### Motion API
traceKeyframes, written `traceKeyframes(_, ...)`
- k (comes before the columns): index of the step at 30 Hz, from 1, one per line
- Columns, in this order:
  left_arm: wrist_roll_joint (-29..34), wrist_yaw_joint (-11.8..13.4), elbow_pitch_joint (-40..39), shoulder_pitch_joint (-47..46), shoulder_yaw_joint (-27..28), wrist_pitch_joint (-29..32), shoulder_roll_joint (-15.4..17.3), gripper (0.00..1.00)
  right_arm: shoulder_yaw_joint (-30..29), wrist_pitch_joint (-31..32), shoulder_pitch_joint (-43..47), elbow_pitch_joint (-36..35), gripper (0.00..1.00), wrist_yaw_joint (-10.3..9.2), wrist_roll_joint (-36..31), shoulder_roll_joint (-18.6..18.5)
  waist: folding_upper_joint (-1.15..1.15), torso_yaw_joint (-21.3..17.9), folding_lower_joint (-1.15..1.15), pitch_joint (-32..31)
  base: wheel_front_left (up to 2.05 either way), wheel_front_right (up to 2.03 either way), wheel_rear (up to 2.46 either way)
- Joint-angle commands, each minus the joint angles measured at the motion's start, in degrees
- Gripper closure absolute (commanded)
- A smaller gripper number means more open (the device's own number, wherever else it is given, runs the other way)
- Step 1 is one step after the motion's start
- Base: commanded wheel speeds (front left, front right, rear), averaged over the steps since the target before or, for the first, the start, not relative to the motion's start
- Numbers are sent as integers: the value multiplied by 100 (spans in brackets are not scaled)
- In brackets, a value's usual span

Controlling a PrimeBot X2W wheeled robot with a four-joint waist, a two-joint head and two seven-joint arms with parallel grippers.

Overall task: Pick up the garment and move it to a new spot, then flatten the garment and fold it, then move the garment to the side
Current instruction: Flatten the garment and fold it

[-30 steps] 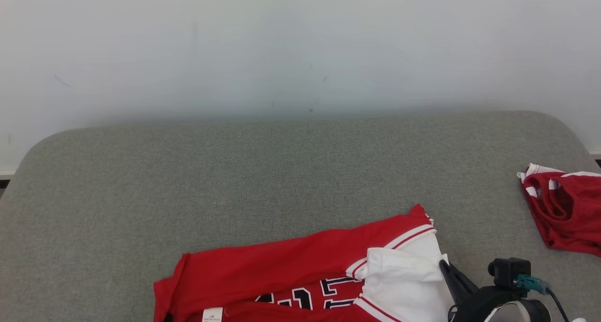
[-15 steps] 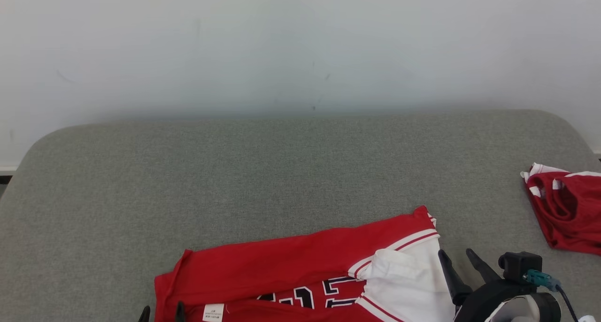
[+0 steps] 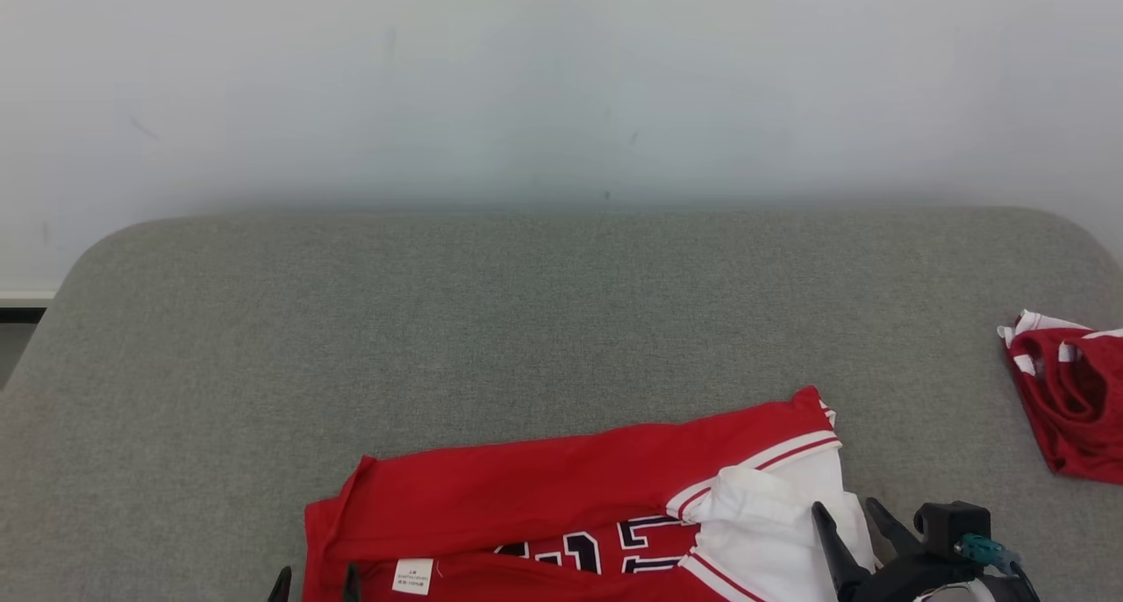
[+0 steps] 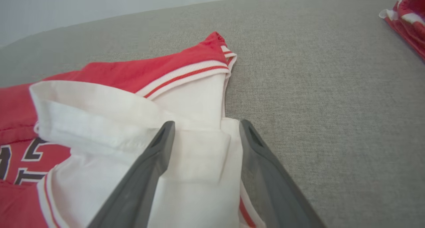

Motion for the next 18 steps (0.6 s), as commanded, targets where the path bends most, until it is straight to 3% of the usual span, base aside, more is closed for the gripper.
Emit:
traceKeyframes(1,73,-38,-3,41,49,-16,-23,0,-53,-22,-27,36,0,-17,-66,34,0,33,0,20,0,0,0)
traceKeyframes(8,257,-207,35,44,240,-16,-141,0,-242,-13,-215,604,0,-17,-368,232,0,146,0,102,0,0,0)
traceKeyframes(15,437,-303,-7,-22,369,-16,-216,0,-129,261,-268,1071,0,-17,-79,434,0,273,0,176,0,0,0)
traceKeyframes(16,452,-309,-9,-27,377,-16,-222,0,-119,285,-271,1136,11,-17,-67,428,0,284,0,180,0,0,0)
traceKeyframes(17,458,-299,-15,-30,389,-16,-227,0,-101,306,-273,1176,32,-17,-41,422,0,293,0,186,0,0,0)
traceKeyframes(18,476,-307,-21,-32,399,-16,-228,0,-122,315,-278,1211,46,-17,25,431,0,300,0,193,0,0,0)
